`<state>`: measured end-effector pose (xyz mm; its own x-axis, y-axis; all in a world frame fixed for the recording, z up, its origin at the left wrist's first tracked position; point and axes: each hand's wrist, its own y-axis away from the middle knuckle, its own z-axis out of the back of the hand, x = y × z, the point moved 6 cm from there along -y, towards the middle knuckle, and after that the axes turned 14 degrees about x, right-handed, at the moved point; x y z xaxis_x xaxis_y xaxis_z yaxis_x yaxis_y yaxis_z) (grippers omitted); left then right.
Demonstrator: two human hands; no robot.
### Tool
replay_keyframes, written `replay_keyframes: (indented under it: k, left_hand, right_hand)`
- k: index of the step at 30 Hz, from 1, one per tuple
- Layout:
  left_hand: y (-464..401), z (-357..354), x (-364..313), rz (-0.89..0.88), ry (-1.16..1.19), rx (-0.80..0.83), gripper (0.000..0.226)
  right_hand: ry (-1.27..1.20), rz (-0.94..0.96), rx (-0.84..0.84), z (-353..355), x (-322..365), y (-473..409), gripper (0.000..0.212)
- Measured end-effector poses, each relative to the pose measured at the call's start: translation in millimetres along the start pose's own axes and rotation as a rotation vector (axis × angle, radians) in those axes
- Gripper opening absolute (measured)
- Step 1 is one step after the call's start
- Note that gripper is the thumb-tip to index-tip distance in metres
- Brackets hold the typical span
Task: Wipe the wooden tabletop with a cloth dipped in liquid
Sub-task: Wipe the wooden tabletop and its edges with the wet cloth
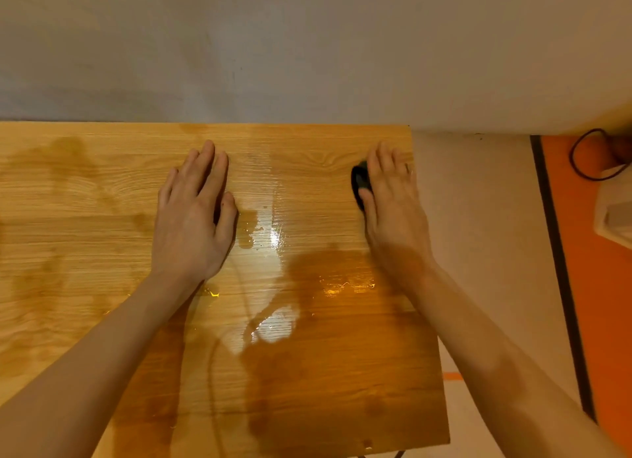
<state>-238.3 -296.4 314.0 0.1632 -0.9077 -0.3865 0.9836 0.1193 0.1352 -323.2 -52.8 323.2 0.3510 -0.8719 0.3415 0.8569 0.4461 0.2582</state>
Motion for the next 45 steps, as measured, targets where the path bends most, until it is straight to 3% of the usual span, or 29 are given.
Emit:
replay_keyframes:
  k: [3,9,17,24,28,31,34,36,38,40,41,45]
  left_hand:
    - [2.1,-0.7,1.1,0.002,-0.004,0.005,0.055]
    - [3.1,-0.9,-1.7,-0.006,0.000,0.003,0.055]
    - [19.2,10.9,1.8,-0.084,0.187,0.071,0.054]
    - [92.7,-15.7,-12.2,-0.064,0.118,0.093,0.054]
    - [90.5,-20.7,-13.5,-0.051,0.041,0.090,0.054]
    - [89.2,-20.9,-13.5,-0.054,0.026,0.091,0.054]
    - [89.5,-21.7,-12.6,-0.058,0.029,0.092,0.054]
    - [89.0,-21.6,-12.8,-0.057,0.039,0.082,0.054]
    - [88.8,-20.8,-13.3,-0.051,0.048,0.074,0.054]
    - [89.6,-21.1,-13.9,-0.046,0.050,0.070,0.054]
    - [90.2,-21.2,-14.0,-0.046,0.049,0.071,0.054]
    - [89.7,-22.2,-15.2,-0.053,0.042,0.076,0.054]
  right_hand:
    - [-0.094,-0.108,-0.053,13.8,-15.7,-36.8,0.050]
    - [-0.138,-0.103,-0.034,-24.3,-3.6,102.0,0.053]
    - [-0.091,-0.111,-0.109,7.4,-19.2,-10.2,0.050]
    - [-0.060,-0.150,-0.192,5.6,-15.8,-6.9,0.050]
    - [0.060,-0.248,-0.167,-26.9,38.7,33.9,0.057]
    - [0.203,-0.036,-0.043,-76.3,105.5,80.3,0.075]
    - [0.252,0.200,0.022,-66.7,96.1,88.2,0.056]
    - [0.160,0.115,-0.063,-42.5,48.6,84.2,0.048]
    - [-0.031,-0.157,-0.151,-25.6,0.1,87.9,0.051]
    - [-0.008,-0.354,-0.243,-29.9,4.1,92.9,0.052]
    - [0.026,-0.365,-0.246,-39.8,22.8,92.3,0.053]
    - [0.092,-0.041,-0.159,-83.6,117.1,89.4,0.068]
